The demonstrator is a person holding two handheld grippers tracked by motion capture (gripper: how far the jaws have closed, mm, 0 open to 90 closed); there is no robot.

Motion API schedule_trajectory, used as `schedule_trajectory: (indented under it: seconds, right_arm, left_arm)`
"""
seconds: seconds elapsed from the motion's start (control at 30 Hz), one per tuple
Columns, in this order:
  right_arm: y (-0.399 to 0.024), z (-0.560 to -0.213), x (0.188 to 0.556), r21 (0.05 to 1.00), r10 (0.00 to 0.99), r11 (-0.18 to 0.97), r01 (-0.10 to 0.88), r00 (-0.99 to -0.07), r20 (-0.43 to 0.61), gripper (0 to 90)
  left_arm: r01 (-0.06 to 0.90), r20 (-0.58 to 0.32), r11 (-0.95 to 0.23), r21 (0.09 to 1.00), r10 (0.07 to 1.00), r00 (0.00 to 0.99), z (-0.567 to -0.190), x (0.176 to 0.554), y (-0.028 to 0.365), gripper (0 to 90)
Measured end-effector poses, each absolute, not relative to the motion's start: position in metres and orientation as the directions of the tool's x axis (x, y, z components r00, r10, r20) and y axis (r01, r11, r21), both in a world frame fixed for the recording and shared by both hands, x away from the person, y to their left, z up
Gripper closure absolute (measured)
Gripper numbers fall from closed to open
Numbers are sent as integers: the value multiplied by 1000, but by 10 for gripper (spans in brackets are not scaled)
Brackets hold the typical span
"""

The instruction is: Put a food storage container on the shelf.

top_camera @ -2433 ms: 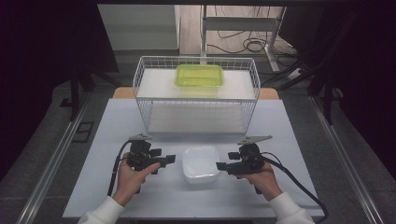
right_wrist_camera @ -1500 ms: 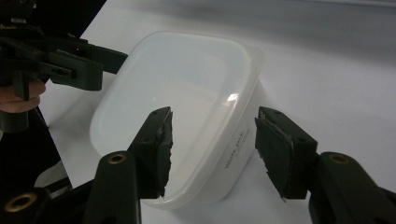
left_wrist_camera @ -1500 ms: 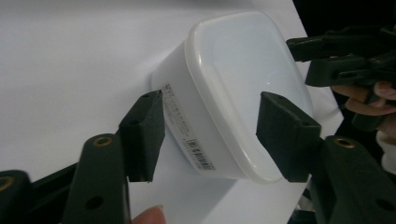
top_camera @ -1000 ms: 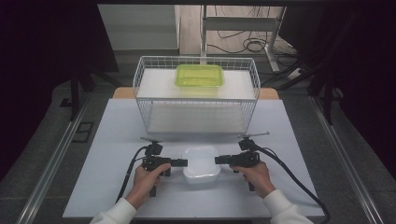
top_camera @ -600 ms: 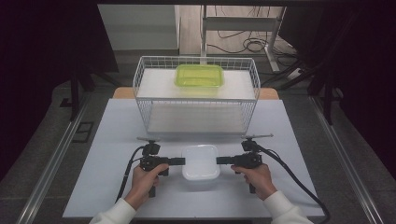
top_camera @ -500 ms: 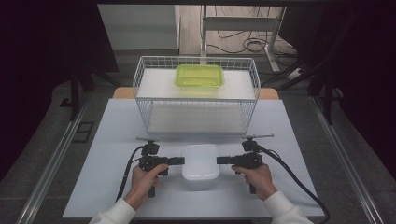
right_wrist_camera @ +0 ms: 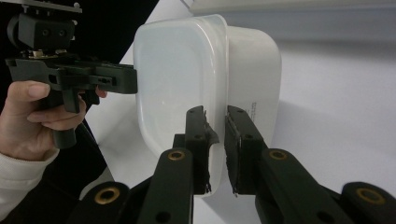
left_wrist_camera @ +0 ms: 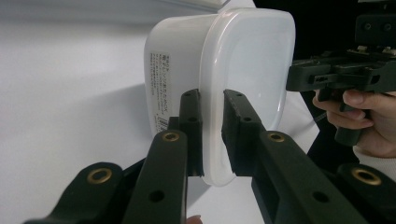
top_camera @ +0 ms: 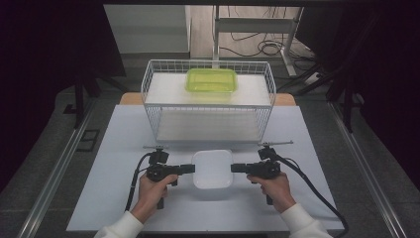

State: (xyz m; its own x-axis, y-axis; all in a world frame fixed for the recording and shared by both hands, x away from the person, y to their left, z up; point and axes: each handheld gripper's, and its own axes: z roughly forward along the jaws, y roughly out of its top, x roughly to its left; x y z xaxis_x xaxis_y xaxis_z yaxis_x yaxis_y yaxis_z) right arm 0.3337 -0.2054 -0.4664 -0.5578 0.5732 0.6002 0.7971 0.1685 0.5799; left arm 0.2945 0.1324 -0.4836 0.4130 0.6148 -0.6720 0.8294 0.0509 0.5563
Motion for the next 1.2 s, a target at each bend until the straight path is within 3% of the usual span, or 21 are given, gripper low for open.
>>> schedule_trajectory:
  seconds: [0.87, 1.2]
  right_arm:
    - [-202, -427, 329, 717, 559, 198, 668, -678, 478, 789]
    - [-201, -392, 337, 774, 560, 185, 605, -712, 423, 788]
  left_arm:
    - [729, -580, 23, 684, 623, 525, -439, 293, 137, 789]
    - [680, -538, 14, 733, 624, 567, -402, 306, 138, 788]
